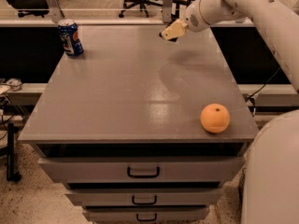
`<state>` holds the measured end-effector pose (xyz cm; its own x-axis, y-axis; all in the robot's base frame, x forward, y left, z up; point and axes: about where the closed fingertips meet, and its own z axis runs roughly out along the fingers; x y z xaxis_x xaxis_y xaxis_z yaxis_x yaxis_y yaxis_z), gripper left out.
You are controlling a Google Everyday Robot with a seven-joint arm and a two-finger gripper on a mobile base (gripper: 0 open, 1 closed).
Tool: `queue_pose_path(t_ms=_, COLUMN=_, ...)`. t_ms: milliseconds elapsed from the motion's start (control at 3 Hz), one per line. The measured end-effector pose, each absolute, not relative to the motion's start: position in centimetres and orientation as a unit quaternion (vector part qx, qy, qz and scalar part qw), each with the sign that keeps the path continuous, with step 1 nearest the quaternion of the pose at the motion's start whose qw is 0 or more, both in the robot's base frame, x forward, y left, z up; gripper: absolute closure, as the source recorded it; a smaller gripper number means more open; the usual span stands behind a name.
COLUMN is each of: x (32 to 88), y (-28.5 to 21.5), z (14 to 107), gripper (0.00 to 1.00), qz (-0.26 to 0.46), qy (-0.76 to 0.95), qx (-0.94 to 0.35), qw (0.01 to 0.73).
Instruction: Move rxbar chocolate near orange
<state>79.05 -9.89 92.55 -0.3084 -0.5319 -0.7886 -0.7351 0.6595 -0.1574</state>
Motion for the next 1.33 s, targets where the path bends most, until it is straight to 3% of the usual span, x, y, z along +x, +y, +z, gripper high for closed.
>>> queue_pose_path(t_ms=333, x=77.4, y=-10.6, z=92.3, gripper=1.0, qz=0.116, qy=0.806, qx=-0.397, qw=0.423)
queue_pose_path(t_ms=1333, x=62.8, y=-12.2, z=90.4, gripper=1.0, qz=0.158, qy=0.862, qx=-0.311, qw=0.367)
